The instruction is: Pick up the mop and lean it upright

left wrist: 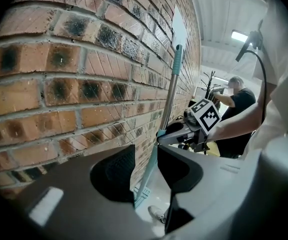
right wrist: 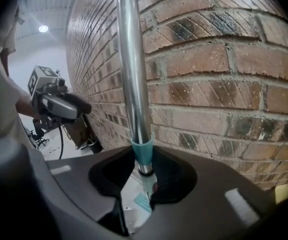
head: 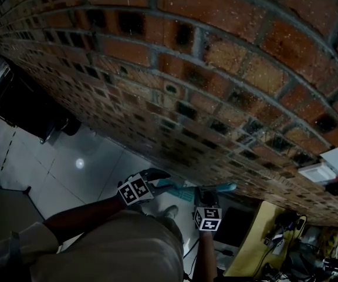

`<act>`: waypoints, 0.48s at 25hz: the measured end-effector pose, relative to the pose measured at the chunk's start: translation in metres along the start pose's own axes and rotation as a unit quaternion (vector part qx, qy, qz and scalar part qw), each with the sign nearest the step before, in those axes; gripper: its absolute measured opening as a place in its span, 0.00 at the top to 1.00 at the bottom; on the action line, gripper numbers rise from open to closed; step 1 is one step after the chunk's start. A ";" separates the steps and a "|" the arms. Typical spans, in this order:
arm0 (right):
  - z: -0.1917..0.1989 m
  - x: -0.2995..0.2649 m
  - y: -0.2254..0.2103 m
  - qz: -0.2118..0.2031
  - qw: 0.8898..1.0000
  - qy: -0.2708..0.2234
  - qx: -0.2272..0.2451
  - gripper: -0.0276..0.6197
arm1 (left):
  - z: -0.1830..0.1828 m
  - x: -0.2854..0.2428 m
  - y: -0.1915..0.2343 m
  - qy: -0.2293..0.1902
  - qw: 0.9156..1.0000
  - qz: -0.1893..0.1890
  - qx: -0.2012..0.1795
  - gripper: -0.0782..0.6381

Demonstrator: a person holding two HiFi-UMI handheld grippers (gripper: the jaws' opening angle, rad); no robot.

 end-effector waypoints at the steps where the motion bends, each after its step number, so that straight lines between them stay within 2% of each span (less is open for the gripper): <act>1: 0.003 -0.004 -0.001 -0.001 1.000 0.003 0.000 0.79 | 0.001 -0.001 0.000 0.002 1.000 0.000 0.001 0.67; 12: 0.023 -0.038 -0.012 -0.005 0.999 0.031 0.020 0.79 | 0.017 -0.013 0.009 0.028 1.000 0.000 0.007 0.67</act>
Point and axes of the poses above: the fingertips, and each gripper's own axes: x backward along the fingers, y to its left, z out of its underside, the point moved 3 cm from there along x, backward along the fingers, and after that the axes turned 8 degrees about y, right-handed, at the moved point
